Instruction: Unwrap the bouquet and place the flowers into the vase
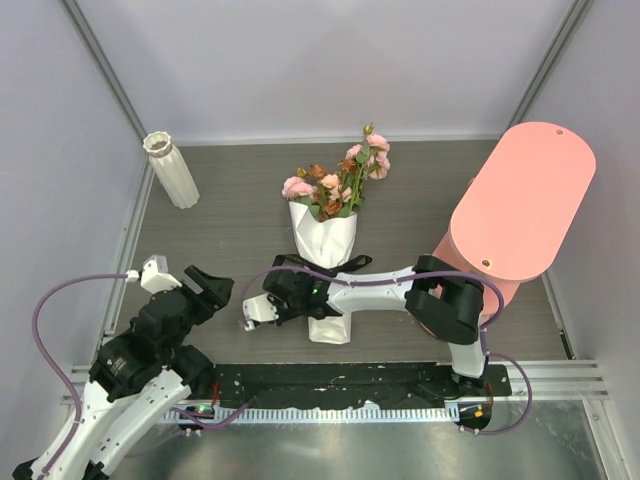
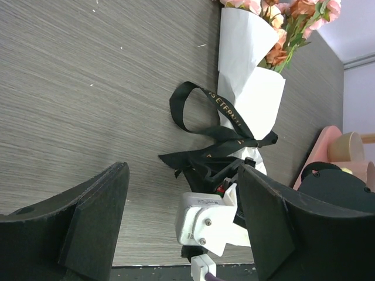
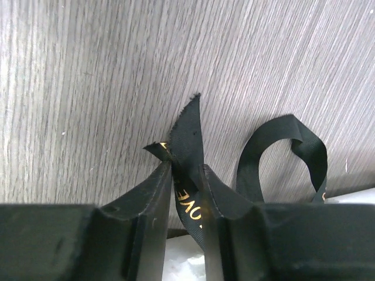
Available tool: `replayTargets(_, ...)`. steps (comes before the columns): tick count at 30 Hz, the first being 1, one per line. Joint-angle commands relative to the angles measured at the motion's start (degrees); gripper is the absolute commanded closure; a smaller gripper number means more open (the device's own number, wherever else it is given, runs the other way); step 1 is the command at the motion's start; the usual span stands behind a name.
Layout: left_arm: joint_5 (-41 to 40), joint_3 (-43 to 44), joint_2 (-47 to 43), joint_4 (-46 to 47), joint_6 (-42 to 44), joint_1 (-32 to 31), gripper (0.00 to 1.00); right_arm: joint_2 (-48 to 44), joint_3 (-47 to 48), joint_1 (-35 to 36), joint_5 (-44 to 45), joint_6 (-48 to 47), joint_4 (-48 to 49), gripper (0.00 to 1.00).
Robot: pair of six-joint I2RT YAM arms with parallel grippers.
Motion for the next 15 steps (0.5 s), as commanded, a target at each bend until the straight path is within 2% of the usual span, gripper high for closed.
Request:
replayTargets(1, 1.0, 1.0, 2.2, 2.3, 1.2, -0.1, 0.21, -2.6, 2.7, 1.3, 2.9, 2.5, 1.8, 0.77)
replayTargets(4, 2.1, 0.9, 3.2, 2.4, 1.3, -0.1, 0.21, -3.6, 4.1, 1.5, 4.3, 5.0, 1.6, 0.93)
replayTargets(6, 2.2, 0.2, 3.2, 2.7, 1.3, 0.0, 0.21, -4.4, 5.1, 1.6, 5.2, 7.1, 1.3, 0.98)
replayTargets(11, 1.8, -1.6, 3.2, 6.0, 0.6, -0.1, 0.21, -9.4, 2.5, 1.6, 5.5, 10.7, 4.5, 0.99)
replayTargets(15, 3.1, -0.8, 6.2, 8.9, 0.7, -0.1, 0.16, -14.0, -1.2, 1.6, 6.8, 13.4, 8.8, 0.99)
